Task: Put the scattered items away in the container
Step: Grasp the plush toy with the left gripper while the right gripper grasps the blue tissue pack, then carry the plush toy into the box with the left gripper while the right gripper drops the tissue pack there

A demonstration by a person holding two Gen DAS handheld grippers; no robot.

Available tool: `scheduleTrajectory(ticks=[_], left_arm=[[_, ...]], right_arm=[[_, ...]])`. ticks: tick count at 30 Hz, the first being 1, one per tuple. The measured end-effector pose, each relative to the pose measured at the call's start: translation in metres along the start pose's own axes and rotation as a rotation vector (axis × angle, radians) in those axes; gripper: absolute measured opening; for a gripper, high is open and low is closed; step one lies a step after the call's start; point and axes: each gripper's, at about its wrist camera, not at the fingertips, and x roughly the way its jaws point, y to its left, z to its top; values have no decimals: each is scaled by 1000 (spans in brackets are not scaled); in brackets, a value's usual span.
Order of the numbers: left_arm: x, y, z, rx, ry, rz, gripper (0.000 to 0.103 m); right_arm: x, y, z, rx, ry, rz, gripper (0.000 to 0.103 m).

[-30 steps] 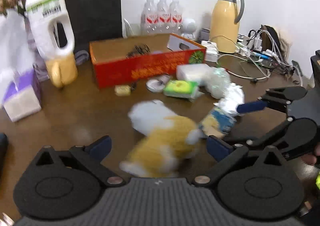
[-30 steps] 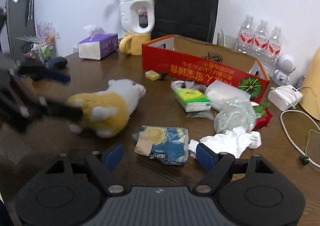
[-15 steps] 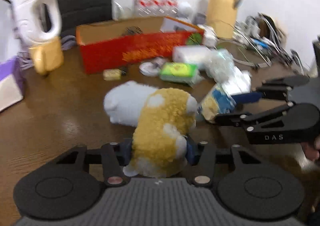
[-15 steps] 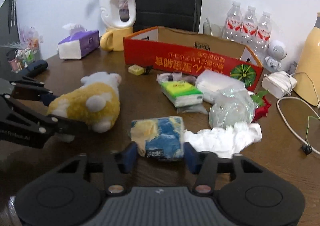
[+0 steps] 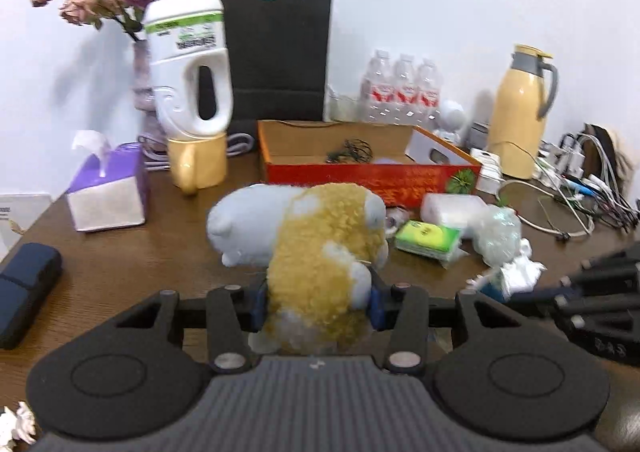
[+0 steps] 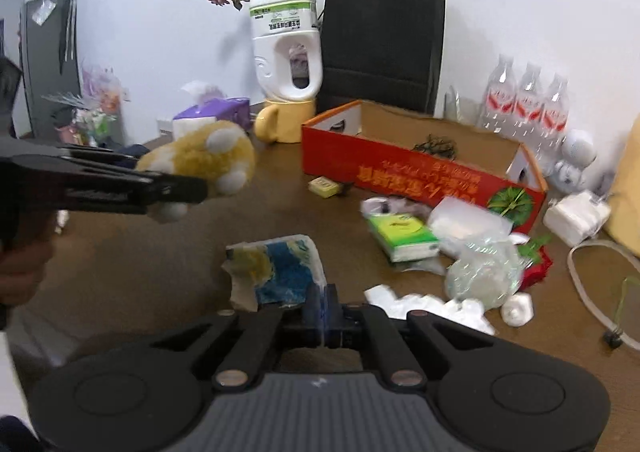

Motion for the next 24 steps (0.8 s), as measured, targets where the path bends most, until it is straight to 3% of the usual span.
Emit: scheduleTrajectory(ticks=[4,10,17,20,24], left_arm=[[-3,1,1,9,-9,24,46],[-2,-4,15,17,-57,23,46],[26,-26,80,58,-185,24,46],[62,-30,119,21,-155,6,46],[125,-43,161,13,-114,65,46]], right_arm=[[2,13,-13,-2,95,20,0],[-21,-3,-7,92,-20,-33,0],[-23,-52,66,102,-196,-115,0],[-7,-90,106,145,-228,-125,0],[33,-150,154,220,-204,-161,0]])
